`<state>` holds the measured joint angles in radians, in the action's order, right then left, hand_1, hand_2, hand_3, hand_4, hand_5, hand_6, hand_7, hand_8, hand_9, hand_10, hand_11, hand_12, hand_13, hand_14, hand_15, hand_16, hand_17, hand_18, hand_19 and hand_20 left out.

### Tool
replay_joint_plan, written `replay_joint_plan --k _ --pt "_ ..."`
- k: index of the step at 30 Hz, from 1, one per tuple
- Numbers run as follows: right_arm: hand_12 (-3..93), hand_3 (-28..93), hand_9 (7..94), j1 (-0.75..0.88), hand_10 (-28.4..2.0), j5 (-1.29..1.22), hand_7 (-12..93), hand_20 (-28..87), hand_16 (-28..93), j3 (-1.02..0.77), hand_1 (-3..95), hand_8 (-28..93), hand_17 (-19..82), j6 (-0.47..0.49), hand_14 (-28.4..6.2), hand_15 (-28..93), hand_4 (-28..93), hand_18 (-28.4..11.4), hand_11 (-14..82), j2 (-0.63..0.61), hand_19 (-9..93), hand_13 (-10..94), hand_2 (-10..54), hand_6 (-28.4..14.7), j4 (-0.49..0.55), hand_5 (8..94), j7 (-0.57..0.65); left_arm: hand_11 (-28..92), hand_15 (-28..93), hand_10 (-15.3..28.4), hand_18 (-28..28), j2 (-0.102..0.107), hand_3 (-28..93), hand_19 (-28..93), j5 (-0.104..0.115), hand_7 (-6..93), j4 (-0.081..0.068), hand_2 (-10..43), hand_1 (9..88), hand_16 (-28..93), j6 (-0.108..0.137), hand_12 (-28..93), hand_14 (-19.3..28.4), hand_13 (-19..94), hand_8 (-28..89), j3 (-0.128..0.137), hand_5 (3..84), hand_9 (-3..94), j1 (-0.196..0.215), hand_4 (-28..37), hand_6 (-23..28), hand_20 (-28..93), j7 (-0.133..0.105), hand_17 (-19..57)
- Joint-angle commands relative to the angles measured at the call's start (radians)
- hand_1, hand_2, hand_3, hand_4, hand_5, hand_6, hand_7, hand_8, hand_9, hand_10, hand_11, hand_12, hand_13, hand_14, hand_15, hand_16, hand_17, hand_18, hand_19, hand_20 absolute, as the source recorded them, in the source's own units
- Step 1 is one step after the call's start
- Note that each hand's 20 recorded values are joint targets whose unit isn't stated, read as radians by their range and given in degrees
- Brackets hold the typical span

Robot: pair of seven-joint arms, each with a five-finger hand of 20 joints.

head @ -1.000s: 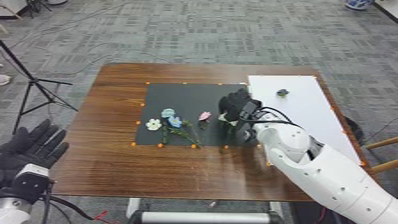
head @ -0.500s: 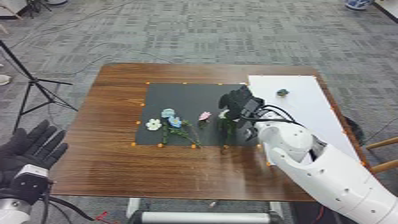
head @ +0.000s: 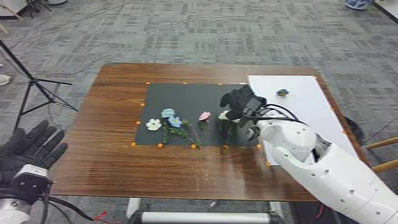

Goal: Arrange flowers

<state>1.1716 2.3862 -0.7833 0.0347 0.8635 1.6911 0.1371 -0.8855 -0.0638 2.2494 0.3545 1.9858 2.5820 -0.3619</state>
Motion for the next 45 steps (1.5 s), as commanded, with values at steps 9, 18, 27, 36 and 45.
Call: replay_joint_plan --k 9,18,27,36,45 --pt "17.1 80 62.2 -0.016 -12.7 0.002 16 31 19 -0.100 40.6 -13 21 0.010 -10.1 43 -28 -21.1 17.7 -0.002 63 58 -9.5 -1.2 0.050 56.4 0.100 17 24 12.7 11.1 -0.009 71 17 0.002 12.1 0.006 13.1 28.7 -1 -0.006 14 13.2 22 -8 -0.006 39.1 31.7 0.015 -25.8 7.4 13 -0.014 -2.9" --pt "15.7 82 47.0 -0.098 -17.4 0.000 16 28 11 -0.060 41.3 -12 21 0.016 -15.6 47 -28 -21.5 15.8 -0.021 65 38 -9.5 -3.8 -0.094 50.4 0.175 17 24 12.8 11.1 -0.014 70 18 -0.016 12.0 0.013 13.1 28.6 0 -0.007 14 13.2 22 -8 -0.001 39.1 31.6 0.031 -25.9 7.4 13 -0.018 -2.9" --pt "13.9 83 36.3 -0.163 -19.9 -0.011 15 22 3 -0.038 40.1 -12 17 0.236 -17.2 40 -28 -20.2 13.3 -0.004 59 24 -9.5 -6.4 -0.215 38.7 0.231 16 24 12.6 10.8 -0.018 70 17 -0.023 11.5 0.018 13.2 28.6 -1 -0.004 14 13.2 22 -8 0.008 38.4 31.2 0.037 -26.0 7.1 12 -0.010 -2.6" --pt "12.7 85 30.7 -0.147 -21.3 0.012 11 17 -2 -0.035 44.1 -10 15 0.204 -18.3 40 -28 -19.2 12.4 -0.022 55 18 -9.5 -9.4 -0.273 32.2 0.274 16 24 12.6 10.6 -0.021 70 16 -0.064 11.5 0.018 13.2 28.6 0 -0.010 14 13.3 22 -8 0.012 38.7 31.1 0.047 -26.1 7.3 12 0.022 -2.6" --pt "9.4 85 39.7 -0.165 -19.3 -0.010 16 17 -5 -0.006 48.7 -12 20 0.103 -15.6 42 -28 -19.3 14.9 -0.027 62 30 -9.5 -6.9 -0.338 39.1 0.272 16 24 12.7 10.7 -0.017 70 17 -0.054 11.5 0.018 13.3 28.6 -1 -0.009 14 13.4 22 -8 0.006 38.9 31.2 0.043 -26.1 7.4 12 0.019 -2.8"
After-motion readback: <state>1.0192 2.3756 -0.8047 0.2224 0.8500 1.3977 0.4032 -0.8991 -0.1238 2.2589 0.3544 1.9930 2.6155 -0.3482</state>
